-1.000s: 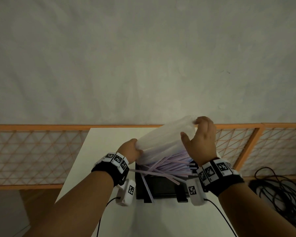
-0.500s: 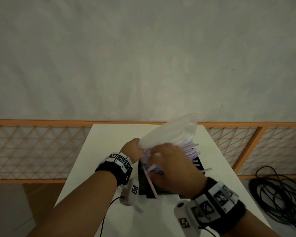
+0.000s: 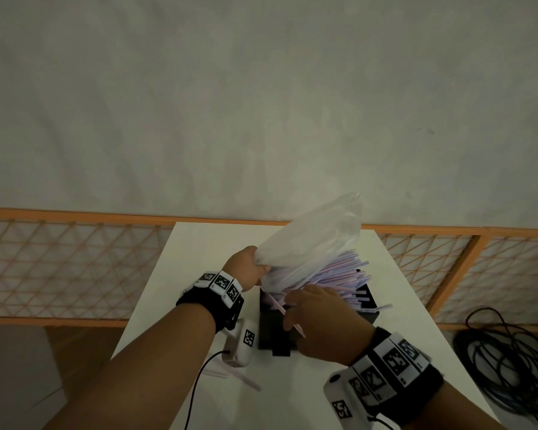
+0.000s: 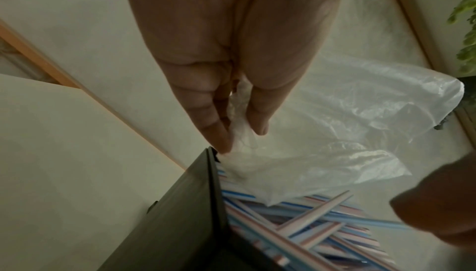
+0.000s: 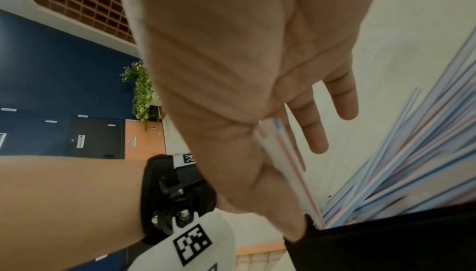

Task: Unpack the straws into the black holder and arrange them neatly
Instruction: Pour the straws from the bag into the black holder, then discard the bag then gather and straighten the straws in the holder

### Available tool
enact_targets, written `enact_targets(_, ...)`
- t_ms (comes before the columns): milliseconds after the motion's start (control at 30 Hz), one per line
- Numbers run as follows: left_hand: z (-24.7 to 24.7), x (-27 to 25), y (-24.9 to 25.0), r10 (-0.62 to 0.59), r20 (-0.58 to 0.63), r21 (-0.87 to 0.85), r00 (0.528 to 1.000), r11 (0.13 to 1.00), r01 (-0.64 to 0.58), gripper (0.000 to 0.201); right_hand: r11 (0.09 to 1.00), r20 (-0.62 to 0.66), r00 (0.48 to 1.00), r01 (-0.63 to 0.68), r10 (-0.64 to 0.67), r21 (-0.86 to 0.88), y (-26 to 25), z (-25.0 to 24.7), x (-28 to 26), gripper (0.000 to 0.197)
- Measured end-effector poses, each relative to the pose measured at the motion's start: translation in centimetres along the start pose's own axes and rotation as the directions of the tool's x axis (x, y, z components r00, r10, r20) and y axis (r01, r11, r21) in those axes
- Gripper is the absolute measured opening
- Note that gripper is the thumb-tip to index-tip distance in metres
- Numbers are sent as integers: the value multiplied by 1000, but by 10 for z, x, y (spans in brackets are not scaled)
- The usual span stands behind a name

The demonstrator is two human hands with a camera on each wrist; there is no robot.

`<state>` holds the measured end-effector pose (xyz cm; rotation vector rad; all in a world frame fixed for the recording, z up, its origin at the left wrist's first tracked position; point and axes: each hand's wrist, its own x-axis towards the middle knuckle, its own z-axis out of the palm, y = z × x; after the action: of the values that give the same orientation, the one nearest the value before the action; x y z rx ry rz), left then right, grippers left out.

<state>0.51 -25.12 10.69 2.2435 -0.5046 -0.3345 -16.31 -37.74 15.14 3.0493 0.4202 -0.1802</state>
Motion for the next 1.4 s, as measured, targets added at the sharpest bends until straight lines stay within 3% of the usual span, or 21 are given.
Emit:
enact_targets(500,-17,-12,22,11,4,-233,1000,972,-10,34,961,-25,963,-270,269,-62,47,6,-2,27)
enact_targets(700,-36,-18,25,27,-13,-367,1000,930,-30,37,938,-94,935,-346,343,-20,50,5,0,20)
enact_targets(900,-87,-42,24,-38,-147,-565,988,823,-52,12,943,-108,939,-331,328,-16,48,3,-1,15)
enact_targets(1100,-133,-99,0,-77,-247,-561,966,824,-78,14,938,-121,931,-339,345,70,37,1,-8,16)
enact_targets(1200,-145,-136,-41,-177,-286,-586,942,810,-26,16,965,-367,892,-231,263,127,12,-11,-14,9)
enact_targets(1267,-143,-163,-78,-280,-320,-558,905,828,59,11,983,-517,844,-59,143,174,-15,-21,-13,9)
enact_targets(1333,-136,-189,-120,-400,-309,-555,863,813,178,20,965,-533,846,131,9,225,-45,-24,-4,6)
enact_targets(1400,-123,-217,-151,-552,-234,-612,800,723,320,27,931,-456,887,225,-73,288,-72,-9,16,4)
